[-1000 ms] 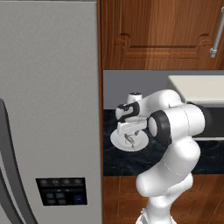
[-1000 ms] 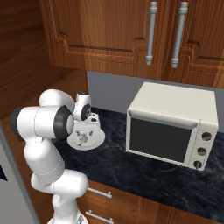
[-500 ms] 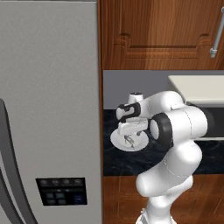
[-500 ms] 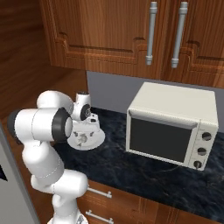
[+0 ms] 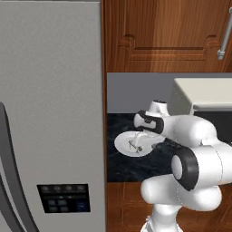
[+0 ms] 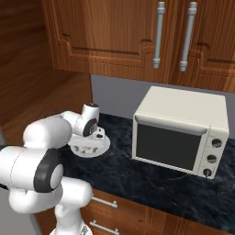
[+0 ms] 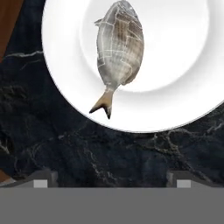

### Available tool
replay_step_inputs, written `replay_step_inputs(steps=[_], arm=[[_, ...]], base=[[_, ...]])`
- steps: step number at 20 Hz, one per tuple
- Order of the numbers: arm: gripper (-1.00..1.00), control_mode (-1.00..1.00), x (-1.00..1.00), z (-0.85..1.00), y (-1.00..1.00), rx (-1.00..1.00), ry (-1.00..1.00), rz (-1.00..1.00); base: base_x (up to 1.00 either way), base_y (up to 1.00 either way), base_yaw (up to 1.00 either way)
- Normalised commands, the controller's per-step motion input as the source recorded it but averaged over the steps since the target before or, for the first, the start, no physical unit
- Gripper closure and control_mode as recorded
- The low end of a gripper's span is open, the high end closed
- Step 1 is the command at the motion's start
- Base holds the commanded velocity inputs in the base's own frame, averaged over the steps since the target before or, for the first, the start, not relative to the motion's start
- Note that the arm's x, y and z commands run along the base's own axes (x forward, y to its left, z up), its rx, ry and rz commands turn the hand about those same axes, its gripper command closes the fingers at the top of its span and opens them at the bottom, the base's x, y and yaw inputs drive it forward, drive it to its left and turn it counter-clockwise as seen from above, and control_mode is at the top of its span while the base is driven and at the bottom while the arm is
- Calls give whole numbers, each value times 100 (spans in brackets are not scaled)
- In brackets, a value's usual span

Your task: Take the fish from the oven and place it on the plate on the counter.

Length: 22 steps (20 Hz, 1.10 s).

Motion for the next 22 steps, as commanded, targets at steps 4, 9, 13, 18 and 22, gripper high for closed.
replay_step_inputs(steps=[4,9,13,18,22], arm=[[-100,-100,-51,79,-6,8,-1,0],[-100,-100,-65,91,-8,6,0,0],[-100,-100,-79,99,0,4,0,0],[-100,-100,-91,87,0,1,0,0],[-100,-100,-87,75,0,0,-2,0]], base=[[0,0,0],[0,0,0],[0,0,0],[0,0,0],[0,0,0]])
